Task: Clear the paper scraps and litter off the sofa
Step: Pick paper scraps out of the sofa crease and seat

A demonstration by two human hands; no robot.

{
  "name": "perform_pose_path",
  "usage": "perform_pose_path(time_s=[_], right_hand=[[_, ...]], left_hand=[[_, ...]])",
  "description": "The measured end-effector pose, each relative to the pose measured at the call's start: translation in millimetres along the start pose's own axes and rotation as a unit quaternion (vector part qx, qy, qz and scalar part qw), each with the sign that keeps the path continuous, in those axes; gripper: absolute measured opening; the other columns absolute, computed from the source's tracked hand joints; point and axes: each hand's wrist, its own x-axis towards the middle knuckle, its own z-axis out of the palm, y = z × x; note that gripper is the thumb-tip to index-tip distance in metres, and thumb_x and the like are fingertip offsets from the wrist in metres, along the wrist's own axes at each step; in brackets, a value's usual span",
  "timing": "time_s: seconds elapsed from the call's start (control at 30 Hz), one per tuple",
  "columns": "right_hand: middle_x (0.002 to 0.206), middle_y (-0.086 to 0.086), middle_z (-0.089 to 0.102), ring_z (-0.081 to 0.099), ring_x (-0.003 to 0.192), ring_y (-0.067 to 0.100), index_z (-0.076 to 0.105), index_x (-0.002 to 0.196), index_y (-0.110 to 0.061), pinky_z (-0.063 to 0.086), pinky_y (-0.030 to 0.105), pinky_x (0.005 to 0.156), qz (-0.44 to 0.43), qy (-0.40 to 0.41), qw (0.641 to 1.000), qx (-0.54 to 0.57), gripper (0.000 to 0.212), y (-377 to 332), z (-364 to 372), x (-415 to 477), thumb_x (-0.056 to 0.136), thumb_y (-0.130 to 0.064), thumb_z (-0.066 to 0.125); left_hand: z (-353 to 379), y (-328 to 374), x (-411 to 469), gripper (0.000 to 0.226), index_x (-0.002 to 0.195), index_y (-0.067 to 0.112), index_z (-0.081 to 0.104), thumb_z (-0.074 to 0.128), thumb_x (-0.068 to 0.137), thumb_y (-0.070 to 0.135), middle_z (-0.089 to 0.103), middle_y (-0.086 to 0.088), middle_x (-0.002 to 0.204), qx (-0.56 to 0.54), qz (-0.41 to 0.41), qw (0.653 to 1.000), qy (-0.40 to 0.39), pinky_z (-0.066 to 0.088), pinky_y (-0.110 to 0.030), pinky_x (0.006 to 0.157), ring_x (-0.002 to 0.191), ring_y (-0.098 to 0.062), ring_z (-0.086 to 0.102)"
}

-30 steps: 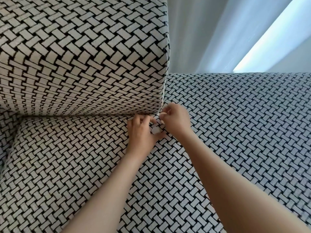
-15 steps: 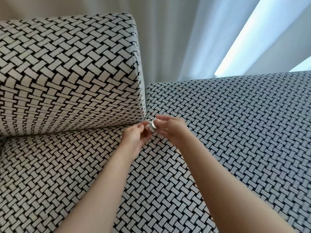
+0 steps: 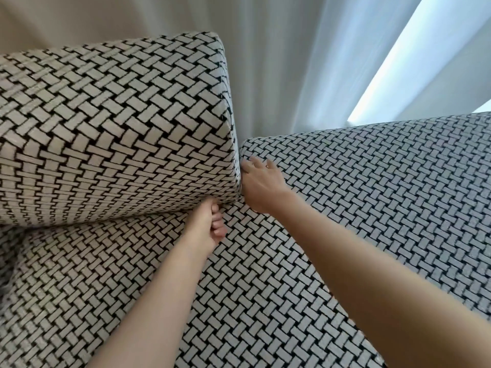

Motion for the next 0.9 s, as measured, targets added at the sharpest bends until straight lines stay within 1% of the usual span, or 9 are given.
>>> perform_pose_path(time_s=[0.07, 0.17, 0.37, 0.43, 0.5, 0.6, 0.67, 0.8, 0.9], right_hand=[[0.157, 0.003, 0.01, 0.004, 0.144, 0.025, 0.015, 0.149, -0.02, 0.003, 0.051, 0.115, -0.032, -0.058, 0.995, -0.078, 0.06, 2, 9, 16, 0.095, -0.035, 0.036], [0.157, -0.002, 0.004, -0.002, 0.145, 0.023, 0.008, 0.149, -0.027, -0.001, 0.055, 0.114, -0.056, -0.096, 0.992, -0.066, 0.061, 10, 10, 26, 0.095, -0.041, 0.032], [0.127, -0.005, 0.053, 0.046, 0.116, 0.015, 0.047, 0.127, -0.021, 0.024, 0.04, 0.111, -0.127, -0.113, 0.984, -0.061, 0.037, 3, -5, 20, 0.092, -0.024, 0.036], [0.1, -0.004, 0.061, 0.054, 0.088, 0.013, 0.057, 0.105, -0.014, 0.043, 0.029, 0.093, -0.133, -0.11, 0.984, -0.032, 0.028, 0, -5, 7, 0.09, -0.02, 0.034], [0.072, -0.002, 0.051, 0.044, 0.059, 0.009, 0.053, 0.082, -0.01, 0.036, 0.016, 0.052, -0.139, -0.131, 0.981, -0.045, 0.021, -8, -8, -8, 0.09, -0.015, 0.033], [0.071, 0.004, 0.05, 0.032, 0.046, 0.007, 0.055, 0.102, -0.005, 0.022, 0.017, 0.041, -0.207, -0.116, 0.97, -0.054, 0.029, -47, -4, -29, 0.094, -0.01, 0.028], [0.083, 0.006, 0.052, 0.039, 0.051, 0.01, 0.046, 0.123, 0.001, 0.031, 0.018, 0.044, -0.197, -0.081, 0.977, -0.029, 0.035, -67, 6, -24, 0.097, -0.009, 0.025], [0.1, 0.01, 0.056, 0.056, 0.093, 0.023, 0.053, 0.113, -0.002, 0.051, 0.029, 0.079, -0.125, -0.11, 0.983, 0.074, 0.038, -78, 23, -8, 0.099, -0.024, 0.025], [0.145, 0.009, 0.038, 0.037, 0.131, 0.026, 0.037, 0.14, -0.014, 0.029, 0.036, 0.111, -0.065, -0.145, 0.976, 0.151, 0.053, -84, 31, 1, 0.098, -0.042, 0.022]], left_hand=[[-24, 10, 4, 0.031, 0.063, 0.015, 0.045, 0.042, 0.093, 0.022, 0.031, 0.007, 0.031, 0.073, 0.033, 0.996, 0.034, 0.012, -0.007, 0.027, 0.021, -0.003, 0.019], [-49, 14, 10, 0.035, 0.117, 0.003, 0.055, 0.042, 0.096, 0.028, 0.059, -0.015, 0.067, 0.118, 0.058, 0.985, 0.114, 0.02, -0.012, 0.026, 0.037, -0.009, 0.029], [-58, 12, 20, 0.024, 0.069, 0.014, 0.047, 0.048, 0.093, 0.019, 0.045, 0.001, 0.062, 0.326, 0.152, 0.907, 0.221, 0.037, -0.024, 0.052, 0.053, -0.013, 0.041], [-59, 12, 20, 0.023, 0.069, 0.016, 0.046, 0.05, 0.091, 0.02, 0.049, 0.0, 0.066, 0.345, 0.155, 0.9, 0.218, 0.044, -0.029, 0.062, 0.058, -0.014, 0.046], [-61, 10, 20, 0.01, 0.085, 0.012, 0.053, 0.05, 0.091, 0.019, 0.054, -0.004, 0.072, 0.293, 0.159, 0.923, 0.194, 0.048, -0.027, 0.064, 0.062, -0.017, 0.053], [-73, 6, 27, 0.008, 0.093, 0.011, 0.051, 0.044, 0.093, 0.012, 0.039, 0.0, 0.055, 0.138, 0.159, 0.966, 0.151, 0.031, -0.012, 0.033, 0.035, -0.006, 0.038], [-80, 3, 27, 0.015, 0.085, 0.014, 0.053, 0.042, 0.094, 0.009, 0.034, 0.005, 0.046, 0.063, 0.154, 0.976, 0.141, 0.019, -0.011, 0.029, 0.025, -0.002, 0.025], [-89, -3, 21, 0.02, 0.089, 0.013, 0.056, 0.038, 0.094, 0.004, 0.032, 0.008, 0.041, -0.009, 0.147, 0.984, 0.099, 0.018, -0.011, 0.029, 0.026, -0.002, 0.024], [-97, -6, 22, 0.023, 0.088, 0.012, 0.058, 0.036, 0.094, 0.005, 0.027, 0.01, 0.037, -0.034, 0.132, 0.987, 0.082, 0.014, -0.013, 0.031, 0.027, -0.003, 0.02]])
